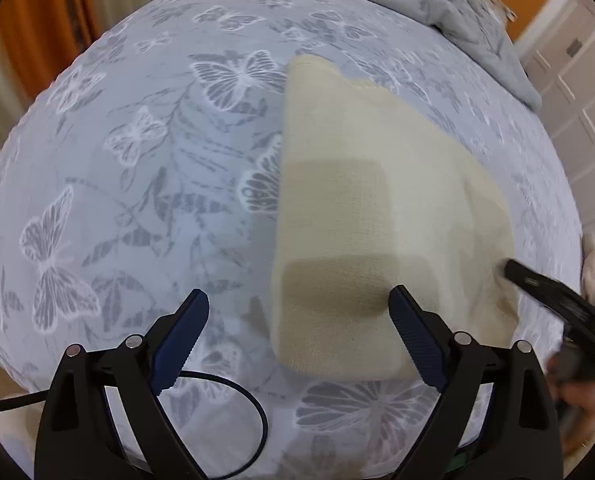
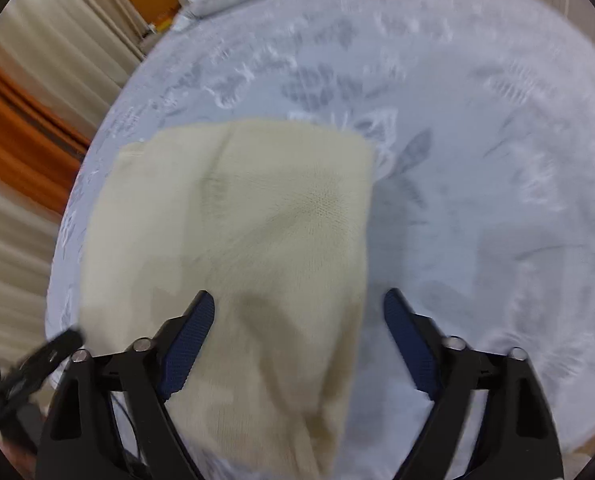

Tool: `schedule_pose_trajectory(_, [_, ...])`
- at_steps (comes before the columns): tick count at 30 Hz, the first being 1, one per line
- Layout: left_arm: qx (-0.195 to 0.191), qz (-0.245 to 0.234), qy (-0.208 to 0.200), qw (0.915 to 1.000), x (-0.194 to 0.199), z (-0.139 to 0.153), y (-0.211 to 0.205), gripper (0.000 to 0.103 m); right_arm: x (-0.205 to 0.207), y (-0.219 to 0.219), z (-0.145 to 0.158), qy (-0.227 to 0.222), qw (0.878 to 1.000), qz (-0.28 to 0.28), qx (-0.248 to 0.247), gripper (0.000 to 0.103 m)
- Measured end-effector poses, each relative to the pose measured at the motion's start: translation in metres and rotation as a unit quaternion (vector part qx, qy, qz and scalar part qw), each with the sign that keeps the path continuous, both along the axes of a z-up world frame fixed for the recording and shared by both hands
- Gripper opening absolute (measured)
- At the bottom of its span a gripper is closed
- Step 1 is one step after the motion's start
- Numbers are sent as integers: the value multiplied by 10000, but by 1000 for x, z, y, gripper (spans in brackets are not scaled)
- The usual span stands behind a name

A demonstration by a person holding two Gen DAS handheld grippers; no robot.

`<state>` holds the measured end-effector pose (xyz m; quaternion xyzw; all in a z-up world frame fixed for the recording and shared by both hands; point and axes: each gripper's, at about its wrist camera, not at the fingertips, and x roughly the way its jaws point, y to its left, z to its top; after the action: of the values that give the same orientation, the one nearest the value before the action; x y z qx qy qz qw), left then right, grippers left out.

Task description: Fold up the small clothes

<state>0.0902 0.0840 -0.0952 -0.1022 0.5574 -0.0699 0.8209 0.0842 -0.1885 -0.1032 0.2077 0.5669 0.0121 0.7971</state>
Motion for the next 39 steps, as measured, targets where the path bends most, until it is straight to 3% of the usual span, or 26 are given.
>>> schedule_pose_trajectory(1, [-22,22,-40,10000,-2,3,2,89,4,6,7,-35,10000,21,5,16])
schedule_pose_trajectory(3, [-19,-35,-175,9998,-6,10,5,89,14,36,56,-723,9958,558,-10,14])
schedule_pose_trajectory(4, [-16,-53,-228,9997,-7,14,6,89,16,52,90,-1172,9892,872,86,14])
schedule_pose_trajectory(7, [-7,15,-470,9989,-10,25,11,89,24,69,138,-1894,9736,1270,24,13])
schedule_pose_trajectory(9, [-10,42,-537,9985,-7,28,9,90,41,59,119,-1676,9787,1182,38,14])
schedule_pose_trajectory(11, [68,0,-467,9989,-2,23,4,91,62,42,50,-689,9913,1006,-502,17])
schedule_pose_trajectory(13, [144,-102,-330,9993,4,13,-4,91,64,30,8,80,9950,797,-595,17])
schedule_pose_trajectory(14, [218,-124,-285,9993,6,9,-6,91,52,20,8,-20,9974,592,-417,22])
schedule_pose_trajectory(16, [292,-206,-200,9992,6,-1,-9,91,32,9,26,-364,9983,358,-265,34])
schedule_pose_trajectory(18, [159,-179,-137,9996,6,-8,-7,92,16,2,32,-499,9981,172,-327,73])
schedule_pose_trajectory(19, [-49,-138,-84,9999,7,-12,-4,94,11,0,23,-412,9984,213,-316,76])
schedule_pose_trajectory(21, [-437,-36,54,9990,12,-22,2,96,13,0,-6,44,9994,336,-68,77])
schedule_pose_trajectory(23, [-870,37,255,9959,18,-35,6,98,20,-4,-36,276,9972,148,676,78])
schedule_pose_trajectory(24, [-1213,40,433,9917,25,-46,8,98,24,-7,-43,261,9947,24,997,73])
schedule_pose_trajectory(25, [-1493,12,520,9874,29,-53,10,98,30,-8,-47,203,9907,-26,1349,59])
schedule_pose_trajectory(26, [-1676,-44,564,9842,32,-58,9,93,34,-6,-42,162,9905,-75,1363,47])
schedule_pose_trajectory(27, [-1917,-205,639,9792,39,-61,6,77,37,0,-31,42,9931,39,1171,37])
schedule_pose_trajectory(28, [-1778,-223,688,9814,43,-58,2,74,37,5,-14,-172,9944,241,1017,31])
schedule_pose_trajectory(30, [-1848,-380,485,9808,45,-36,-2,58,30,12,31,-733,9902,483,1085,28])
schedule_pose_trajectory(31, [-1886,-496,303,9803,43,-23,-4,56,24,17,57,-1029,9889,611,883,28])
schedule_pose_trajectory(33, [-1896,-751,-132,9789,38,7,-7,55,16,21,74,-1196,9886,715,570,28])
schedule_pose_trajectory(36, [-1441,-1092,-421,9826,39,15,-17,58,25,16,33,-745,9949,650,204,32])
schedule_pose_trajectory(38, [-922,-1061,-72,9900,46,-19,-23,69,35,10,-22,63,9985,535,96,41])
schedule_pose_trajectory(39, [-668,-943,222,9931,46,-38,-23,74,32,3,-27,121,9990,302,315,47])
